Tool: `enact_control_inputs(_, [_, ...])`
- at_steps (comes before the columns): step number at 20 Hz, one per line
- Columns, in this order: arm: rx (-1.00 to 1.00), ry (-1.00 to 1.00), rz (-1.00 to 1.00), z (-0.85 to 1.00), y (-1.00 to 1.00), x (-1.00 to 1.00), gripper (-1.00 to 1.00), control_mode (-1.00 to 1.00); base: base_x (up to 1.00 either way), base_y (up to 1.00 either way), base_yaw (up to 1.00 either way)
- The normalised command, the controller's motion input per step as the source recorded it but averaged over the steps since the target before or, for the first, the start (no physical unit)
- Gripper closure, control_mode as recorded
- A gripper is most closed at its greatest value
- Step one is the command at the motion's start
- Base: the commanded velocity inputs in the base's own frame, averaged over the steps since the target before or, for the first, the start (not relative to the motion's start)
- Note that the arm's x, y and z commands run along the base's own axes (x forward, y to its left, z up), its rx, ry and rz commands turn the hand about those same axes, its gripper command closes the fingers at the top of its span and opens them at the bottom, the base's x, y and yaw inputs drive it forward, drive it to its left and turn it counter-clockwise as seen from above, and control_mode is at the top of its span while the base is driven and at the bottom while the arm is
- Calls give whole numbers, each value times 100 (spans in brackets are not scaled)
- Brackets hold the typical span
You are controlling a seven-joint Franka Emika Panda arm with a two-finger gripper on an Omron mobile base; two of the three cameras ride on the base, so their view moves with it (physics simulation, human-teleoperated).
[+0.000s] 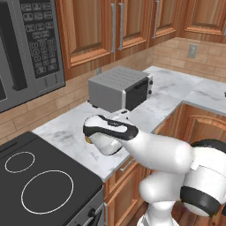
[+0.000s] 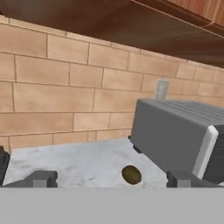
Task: Open the fridge, remove the kiwi, cucumber, and chicken drumstick, and place them on any counter.
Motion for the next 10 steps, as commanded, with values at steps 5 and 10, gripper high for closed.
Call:
enact_control_inputs(5, [3, -16, 13, 89, -49, -100, -100, -100, 0, 0, 0])
enact_control_inputs(10, [2, -11, 10, 100, -20, -100, -100, -100, 0, 0, 0])
